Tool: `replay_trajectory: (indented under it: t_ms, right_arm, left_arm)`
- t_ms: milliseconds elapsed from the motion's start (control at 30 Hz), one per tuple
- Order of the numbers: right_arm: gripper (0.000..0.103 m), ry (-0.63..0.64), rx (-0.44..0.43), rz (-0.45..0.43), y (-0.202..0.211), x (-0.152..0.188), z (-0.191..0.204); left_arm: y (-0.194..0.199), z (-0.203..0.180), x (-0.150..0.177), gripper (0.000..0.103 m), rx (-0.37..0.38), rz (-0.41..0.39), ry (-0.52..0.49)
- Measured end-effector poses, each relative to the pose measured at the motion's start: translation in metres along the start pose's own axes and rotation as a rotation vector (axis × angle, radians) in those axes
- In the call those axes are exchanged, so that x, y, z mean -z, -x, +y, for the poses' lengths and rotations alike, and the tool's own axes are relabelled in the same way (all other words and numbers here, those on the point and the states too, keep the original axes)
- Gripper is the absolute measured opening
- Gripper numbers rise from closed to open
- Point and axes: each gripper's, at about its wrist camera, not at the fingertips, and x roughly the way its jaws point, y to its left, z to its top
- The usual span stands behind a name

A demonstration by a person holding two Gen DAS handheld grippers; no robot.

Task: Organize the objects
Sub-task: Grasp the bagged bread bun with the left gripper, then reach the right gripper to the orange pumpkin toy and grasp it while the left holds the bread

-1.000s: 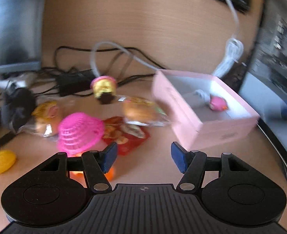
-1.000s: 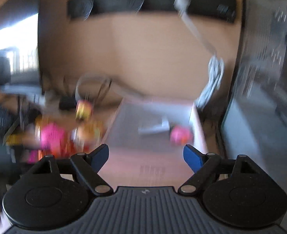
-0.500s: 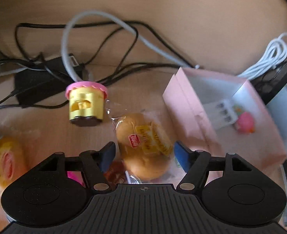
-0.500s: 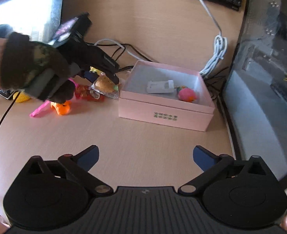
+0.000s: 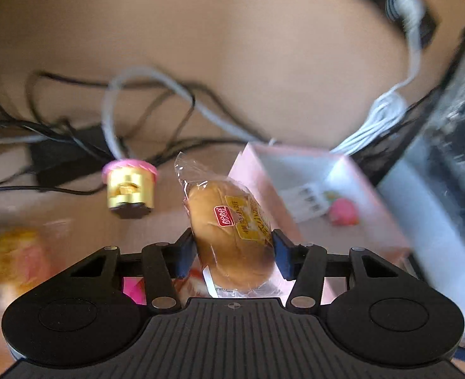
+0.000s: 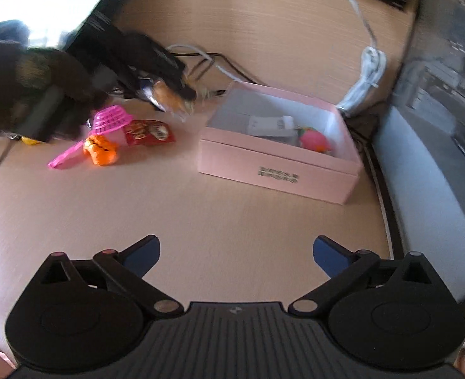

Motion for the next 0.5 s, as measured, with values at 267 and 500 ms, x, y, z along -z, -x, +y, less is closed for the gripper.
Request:
replay_trajectory:
  t_ms: [267,500]
  right_arm:
    - [0.103,0.096,-0.201,-0.005,-0.034,-0.021,0.049]
    - [0.096,0.088,-0.344,-0.036,-0.076,-0.059,0.105]
  left_arm:
    - [0.158,0.028,0.070,0.055,-0.192,-0.122,0.091]
    - [0.217,0.034,0.143,0.055,-0.352,-0.080,0.165]
